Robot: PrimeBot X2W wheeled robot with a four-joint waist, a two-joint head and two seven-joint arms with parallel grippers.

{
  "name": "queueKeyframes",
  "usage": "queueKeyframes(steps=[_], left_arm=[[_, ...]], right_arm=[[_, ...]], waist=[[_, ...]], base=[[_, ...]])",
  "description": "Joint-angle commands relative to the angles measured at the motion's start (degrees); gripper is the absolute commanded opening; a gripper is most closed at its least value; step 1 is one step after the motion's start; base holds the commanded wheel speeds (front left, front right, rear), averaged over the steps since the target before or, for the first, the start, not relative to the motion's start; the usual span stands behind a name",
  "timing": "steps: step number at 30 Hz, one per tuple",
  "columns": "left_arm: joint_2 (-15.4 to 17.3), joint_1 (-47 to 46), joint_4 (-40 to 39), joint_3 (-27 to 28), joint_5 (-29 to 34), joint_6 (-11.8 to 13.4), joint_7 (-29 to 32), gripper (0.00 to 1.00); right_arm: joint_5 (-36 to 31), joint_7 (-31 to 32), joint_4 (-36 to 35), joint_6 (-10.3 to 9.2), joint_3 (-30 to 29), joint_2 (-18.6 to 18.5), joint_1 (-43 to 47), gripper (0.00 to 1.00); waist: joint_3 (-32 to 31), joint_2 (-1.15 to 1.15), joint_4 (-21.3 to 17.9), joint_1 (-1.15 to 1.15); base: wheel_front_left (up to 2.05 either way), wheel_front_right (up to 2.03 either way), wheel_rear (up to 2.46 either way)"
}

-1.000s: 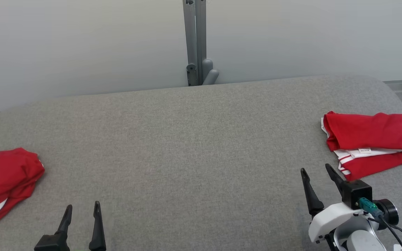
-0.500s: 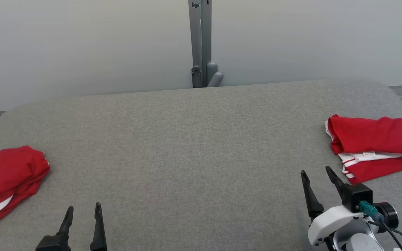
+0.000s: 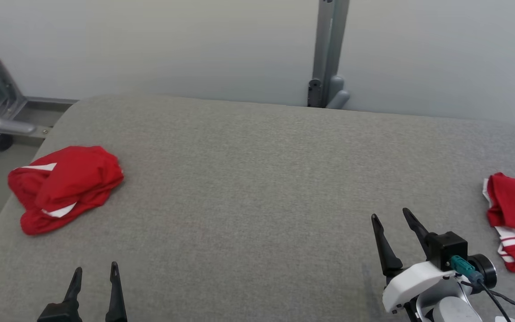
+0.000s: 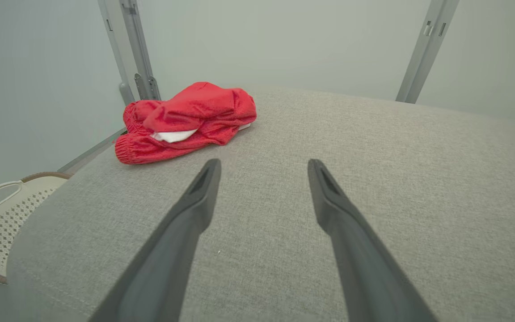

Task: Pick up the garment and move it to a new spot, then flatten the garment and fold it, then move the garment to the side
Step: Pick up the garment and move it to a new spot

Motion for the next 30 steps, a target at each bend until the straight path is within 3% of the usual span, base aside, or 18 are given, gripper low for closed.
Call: queueKeyframes(steps=[1,7,10,19,25,30], left_arm=[[0.2,-0.9,0.2,0.6,0.5,-0.3,0.0,1.0],[0.2,-0.8,0.9,2.5,1.5,-0.9,0.0,1.0],[0.2,-0.3,0.6,4.1,0.4,-0.5,0.0,1.0],[0.1,1.0,-0.2,6.3,-2.7,0.4,0.0,1.0],[0.4,-2.2,3.4,7.4,-3.1,-2.0,0.0,1.0],[3.6,-8.8,8.1,8.9,-4.4,-3.5,0.0,1.0]], right_arm=[[0.6,-0.2,-0.4,-0.09,0.2,-0.1,-0.2,1.0],[1.9,-0.2,-0.3,-0.09,2.1,0.0,-0.9,1.0],[1.8,-0.2,0.2,-0.08,4.3,0.0,-2.7,1.0],[1.6,-0.2,1.7,-0.09,6.9,-0.1,-5.8,1.0],[0.4,-0.2,1.1,-0.09,4.8,-0.1,-3.7,1.0],[-1.1,-0.2,-0.4,-0.09,4.0,-1.2,-3.4,1.0]], waist=[[1.0,0.0,8.7,0.0],[1.5,0.0,17.6,0.0],[2.8,0.0,19.2,0.0],[4.4,0.0,20.1,0.0],[3.9,0.0,19.9,0.0],[6.4,0.0,17.4,0.0]], base=[[0.0,0.0,0.0],[0.0,0.0,0.0],[0.0,0.0,0.0],[0.0,0.0,0.0],[0.0,0.0,0.0],[0.0,0.0,0.0]])
